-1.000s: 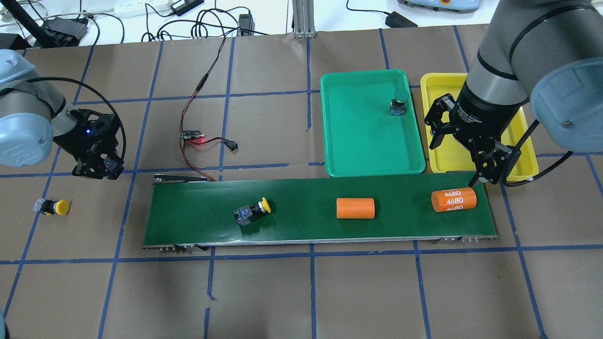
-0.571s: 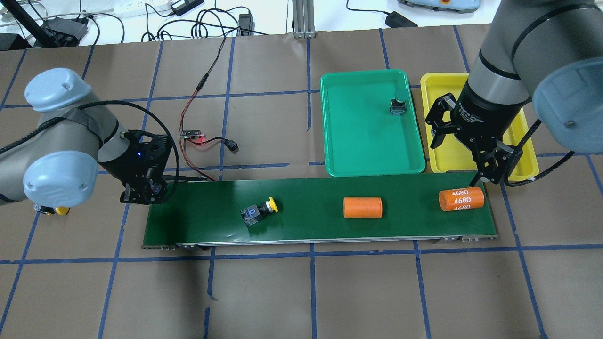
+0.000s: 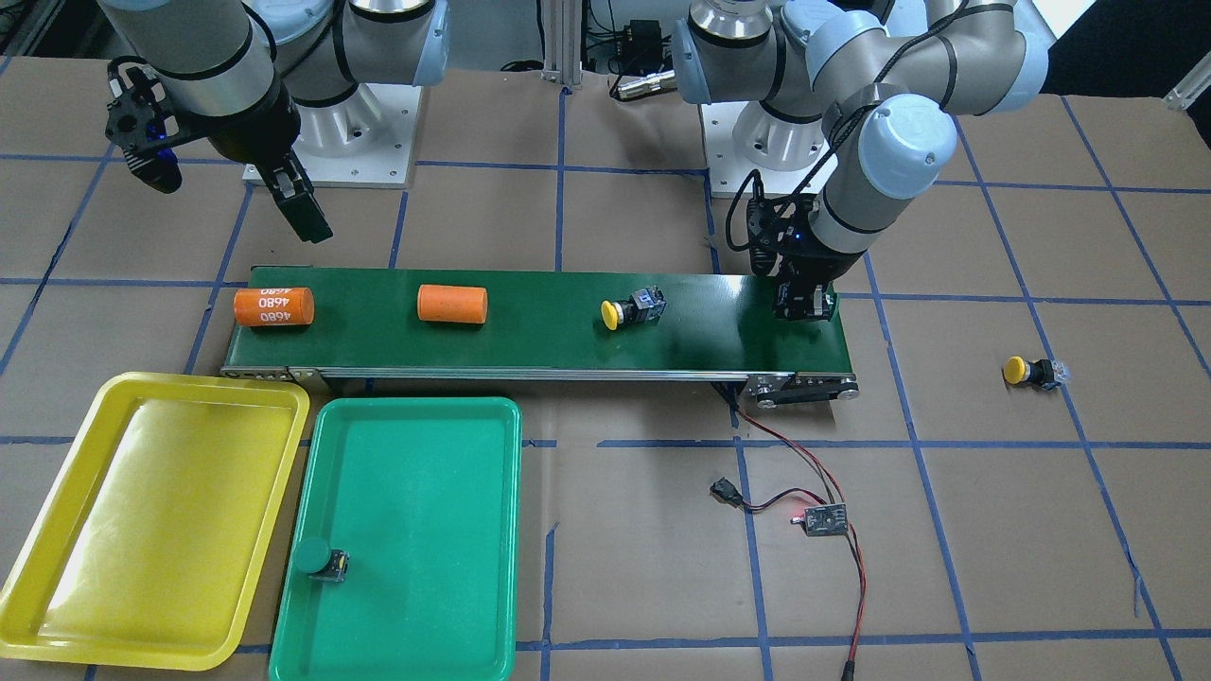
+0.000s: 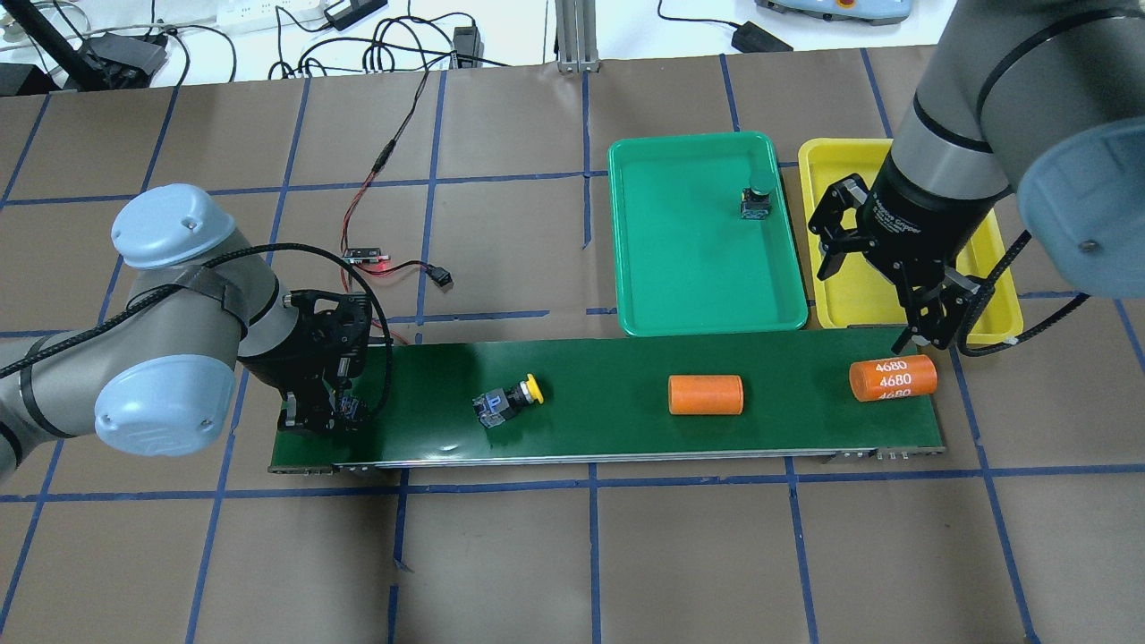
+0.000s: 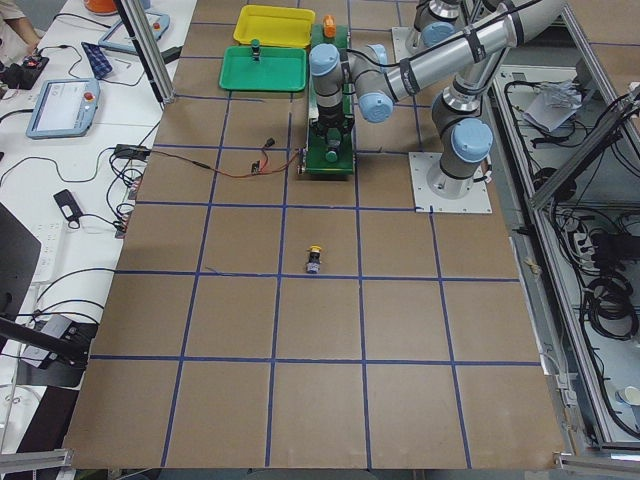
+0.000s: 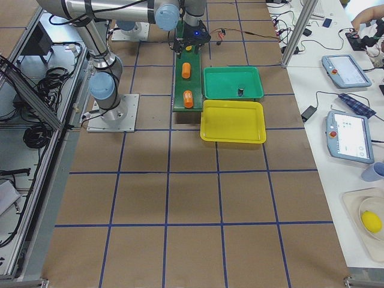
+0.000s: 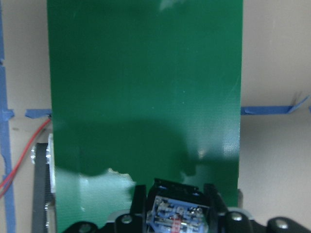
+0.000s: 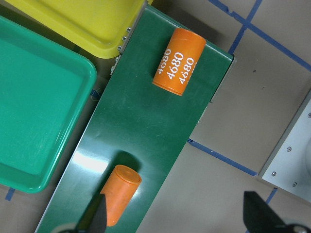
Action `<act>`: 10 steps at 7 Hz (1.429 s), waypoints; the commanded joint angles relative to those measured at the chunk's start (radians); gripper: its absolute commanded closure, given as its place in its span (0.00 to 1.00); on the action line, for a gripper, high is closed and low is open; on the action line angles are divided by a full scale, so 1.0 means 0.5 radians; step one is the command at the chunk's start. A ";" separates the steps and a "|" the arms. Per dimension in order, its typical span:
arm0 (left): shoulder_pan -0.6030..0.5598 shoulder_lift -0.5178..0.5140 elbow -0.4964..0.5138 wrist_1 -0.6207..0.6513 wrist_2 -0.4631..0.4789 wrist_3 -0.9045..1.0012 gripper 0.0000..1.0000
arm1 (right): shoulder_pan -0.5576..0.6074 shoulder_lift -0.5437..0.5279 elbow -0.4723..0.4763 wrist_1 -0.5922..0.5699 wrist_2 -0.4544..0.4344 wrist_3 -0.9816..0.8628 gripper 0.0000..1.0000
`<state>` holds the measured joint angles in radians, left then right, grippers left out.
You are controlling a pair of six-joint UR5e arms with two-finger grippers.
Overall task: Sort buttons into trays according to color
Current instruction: 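Carry the green push button onto the belt and open the left gripper, then move the left gripper back to the pile and grasp a yellow push button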
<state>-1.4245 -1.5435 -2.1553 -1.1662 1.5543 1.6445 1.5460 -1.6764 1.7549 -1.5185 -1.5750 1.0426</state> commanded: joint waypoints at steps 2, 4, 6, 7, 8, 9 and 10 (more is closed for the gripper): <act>0.420 -0.072 0.104 -0.002 0.033 0.009 0.19 | -0.012 0.021 0.012 -0.095 0.008 0.001 0.00; 0.673 -0.287 0.324 0.004 0.036 0.381 0.19 | -0.012 0.018 0.027 -0.257 0.005 0.010 0.00; 0.942 -0.556 0.591 0.013 0.058 0.764 0.20 | -0.009 0.018 0.028 -0.319 0.124 0.013 0.00; 1.087 -0.664 0.638 0.083 0.057 0.964 0.19 | -0.009 0.021 0.034 -0.313 0.098 0.007 0.00; 1.240 -0.735 0.626 0.126 0.057 1.039 0.14 | -0.012 0.021 0.067 -0.325 0.122 0.013 0.00; 1.384 -0.793 0.605 0.126 0.048 1.243 0.13 | -0.009 0.018 0.074 -0.323 0.119 0.019 0.00; 1.431 -0.818 0.617 0.139 0.042 1.294 0.14 | -0.009 0.012 0.074 -0.326 0.122 0.062 0.00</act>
<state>-0.7644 -1.9256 -1.8492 -1.1055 1.5794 2.2277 1.5412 -1.6677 1.7886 -1.6796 -1.5162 1.0556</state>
